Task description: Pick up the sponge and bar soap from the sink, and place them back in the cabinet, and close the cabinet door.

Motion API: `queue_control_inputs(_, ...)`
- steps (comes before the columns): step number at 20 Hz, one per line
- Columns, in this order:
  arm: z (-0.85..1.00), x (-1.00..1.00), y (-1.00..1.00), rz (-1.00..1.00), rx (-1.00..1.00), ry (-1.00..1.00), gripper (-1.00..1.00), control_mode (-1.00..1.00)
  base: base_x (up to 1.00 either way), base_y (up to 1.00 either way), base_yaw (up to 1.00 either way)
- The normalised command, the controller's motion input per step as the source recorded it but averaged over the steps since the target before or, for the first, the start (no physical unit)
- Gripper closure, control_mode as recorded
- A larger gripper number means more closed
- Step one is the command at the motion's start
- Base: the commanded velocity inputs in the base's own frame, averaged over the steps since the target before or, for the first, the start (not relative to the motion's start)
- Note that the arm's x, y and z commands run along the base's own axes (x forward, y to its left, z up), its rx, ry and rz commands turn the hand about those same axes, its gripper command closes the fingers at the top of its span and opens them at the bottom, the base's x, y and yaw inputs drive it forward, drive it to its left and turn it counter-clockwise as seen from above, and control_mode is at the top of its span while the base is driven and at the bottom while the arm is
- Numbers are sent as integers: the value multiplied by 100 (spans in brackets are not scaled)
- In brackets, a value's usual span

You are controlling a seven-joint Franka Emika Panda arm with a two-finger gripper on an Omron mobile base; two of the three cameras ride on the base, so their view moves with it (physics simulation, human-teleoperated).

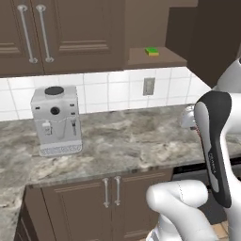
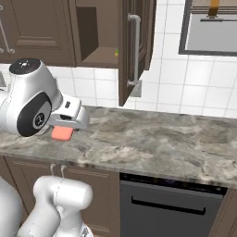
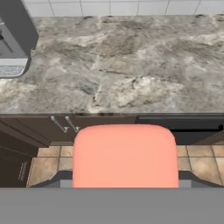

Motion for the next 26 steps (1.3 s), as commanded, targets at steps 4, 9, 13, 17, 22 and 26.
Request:
queue_control_inputs(4, 0, 0, 0, 0, 0, 0, 100, 100, 50, 0, 0)
queue_control_inputs(9, 0, 0, 0, 0, 0, 0, 100, 100, 43, 0, 0)
queue_control_inputs(13, 0, 0, 0, 0, 0, 0, 100, 100, 44, 0, 0)
queue_control_inputs(17, 0, 0, 0, 0, 0, 0, 100, 100, 43, 0, 0)
queue_control_inputs(22, 0, 0, 0, 0, 0, 0, 100, 100, 43, 0, 0)
queue_control_inputs(26, 0, 0, 0, 0, 0, 0, 100, 100, 33, 0, 0)
